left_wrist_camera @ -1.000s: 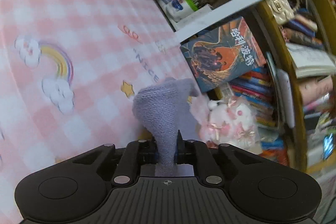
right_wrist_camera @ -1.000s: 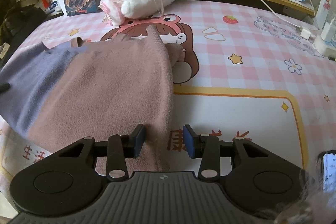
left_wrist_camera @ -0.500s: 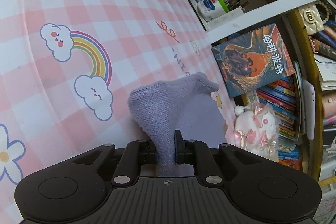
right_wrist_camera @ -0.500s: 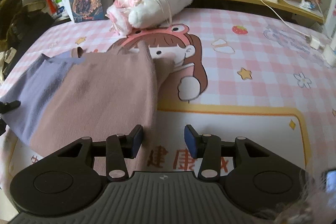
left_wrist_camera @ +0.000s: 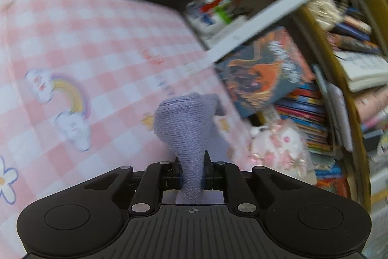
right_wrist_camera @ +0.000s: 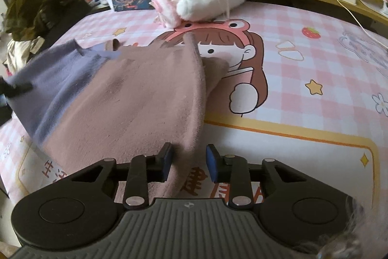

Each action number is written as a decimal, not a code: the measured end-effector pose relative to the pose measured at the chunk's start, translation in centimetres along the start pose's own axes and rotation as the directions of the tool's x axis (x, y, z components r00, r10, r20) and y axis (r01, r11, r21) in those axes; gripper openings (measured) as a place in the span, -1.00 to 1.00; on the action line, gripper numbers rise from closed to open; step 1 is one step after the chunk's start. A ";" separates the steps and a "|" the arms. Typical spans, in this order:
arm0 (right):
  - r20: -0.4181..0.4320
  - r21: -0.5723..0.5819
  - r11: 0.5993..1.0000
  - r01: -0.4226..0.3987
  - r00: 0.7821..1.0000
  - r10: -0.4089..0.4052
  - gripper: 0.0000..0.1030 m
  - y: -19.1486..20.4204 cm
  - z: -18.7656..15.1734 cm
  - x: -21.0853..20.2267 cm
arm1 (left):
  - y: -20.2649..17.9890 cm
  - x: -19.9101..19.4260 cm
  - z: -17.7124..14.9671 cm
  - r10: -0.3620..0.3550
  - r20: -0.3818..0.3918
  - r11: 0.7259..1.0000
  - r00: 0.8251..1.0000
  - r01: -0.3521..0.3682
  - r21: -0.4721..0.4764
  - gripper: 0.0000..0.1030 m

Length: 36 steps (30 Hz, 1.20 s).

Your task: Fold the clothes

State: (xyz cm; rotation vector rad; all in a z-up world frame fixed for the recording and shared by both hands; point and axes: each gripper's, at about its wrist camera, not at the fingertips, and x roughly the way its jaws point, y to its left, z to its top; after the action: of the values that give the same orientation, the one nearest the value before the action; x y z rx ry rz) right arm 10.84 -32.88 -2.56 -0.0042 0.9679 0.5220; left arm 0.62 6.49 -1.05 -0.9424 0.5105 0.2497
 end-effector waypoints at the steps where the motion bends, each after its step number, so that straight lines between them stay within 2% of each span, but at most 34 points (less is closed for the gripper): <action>1: 0.002 0.000 1.000 -0.009 1.000 0.009 -0.45 -0.2 0.0 0.0 | -1.2 -0.4 -0.1 -0.007 0.010 0.999 1.000 0.006 0.032 -0.79; 5: 0.008 0.000 0.999 -0.048 0.999 0.048 -0.45 -0.9 -0.1 0.2 | -6.3 -1.8 -1.4 -0.036 0.034 0.983 0.999 0.030 0.183 -0.79; 9: 0.014 -0.017 0.997 -0.076 0.997 0.076 -0.45 -1.3 -0.2 0.2 | -11.7 -2.7 -4.3 -0.062 0.030 0.935 0.998 0.047 0.350 -0.78; 11: 0.015 -0.022 0.996 -0.092 0.996 0.092 -0.45 -1.5 -0.3 0.2 | -13.9 -2.3 -7.4 -0.053 -0.016 0.900 0.998 0.054 0.433 -0.77; 14: 0.014 -0.025 0.993 -0.117 0.993 0.117 -0.45 -2.0 -0.2 0.3 | -15.6 -0.2 -12.5 0.004 -0.145 0.846 0.989 0.074 0.528 -0.67; 17: 0.004 -0.014 0.988 -0.156 0.988 0.156 -0.45 -2.7 -0.1 0.3 | -15.9 2.5 -17.0 0.118 -0.265 0.790 0.957 0.071 0.609 -0.53; 19: -0.011 0.023 0.981 -0.190 0.982 0.190 -0.44 -3.6 0.0 0.3 | -16.2 3.1 -18.4 0.150 -0.266 0.740 0.952 0.071 0.669 -0.34; 20: -0.014 0.044 0.978 -0.204 0.979 0.205 -0.44 -4.0 -0.1 0.1 | -16.5 3.1 -18.8 0.150 -0.260 0.718 0.954 0.076 0.692 -0.25; 21: -0.014 0.066 0.974 -0.218 0.976 0.219 -0.43 -4.5 -0.2 -0.2 | -16.8 2.8 -19.0 0.141 -0.262 0.707 0.955 0.089 0.702 -0.05; 22: -0.014 0.088 0.969 -0.232 0.972 0.234 -0.41 -5.0 -0.3 -0.4 | -17.2 2.5 -19.2 0.130 -0.268 0.699 0.955 0.104 0.707 0.07; 24: -0.006 0.134 0.959 -0.249 0.968 0.252 -0.31 -6.1 -0.6 -1.1 | -17.9 1.8 -19.5 0.106 -0.282 0.679 0.954 0.138 0.721 0.23; 26: 0.017 0.185 0.947 -0.262 0.964 0.264 -0.17 -7.1 -0.6 -2.0 | -18.5 0.6 -19.8 0.069 -0.303 0.648 0.950 0.188 0.738 0.27; 27: 0.033 0.213 0.939 -0.271 0.962 0.271 -0.10 -7.6 -0.5 -2.5 | -18.7 0.0 -19.7 0.042 -0.318 0.641 0.947 0.218 0.736 0.28; 29: 0.066 0.275 0.916 -0.293 0.956 0.286 0.08 -8.7 -0.2 -3.4 | -18.9 -1.3 -19.0 -0.022 -0.347 0.650 0.938 0.277 0.708 0.28; 32: 0.103 0.371 0.861 -0.348 0.937 0.334 0.24 -9.9 0.6 -4.0 | -19.0 -3.6 -16.9 -0.128 -0.345 0.682 0.930 0.335 0.650 0.28; 34: 0.124 0.410 0.823 -0.392 0.918 0.376 0.32 -10.1 1.2 -4.3 | -18.7 -4.5 -15.1 -0.193 -0.318 0.707 0.928 0.356 0.611 0.30; 36: 0.129 0.430 0.792 -0.435 0.897 0.423 0.45 -9.8 1.6 -4.1 | -17.8 -3.8 -14.0 -0.150 -0.262 0.732 0.953 0.285 0.618 0.30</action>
State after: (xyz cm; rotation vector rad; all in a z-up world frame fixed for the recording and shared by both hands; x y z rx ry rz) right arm 14.38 -42.79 -0.61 0.6575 1.0498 0.7018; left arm 0.52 -15.10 6.77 -0.3257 0.6057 -0.2416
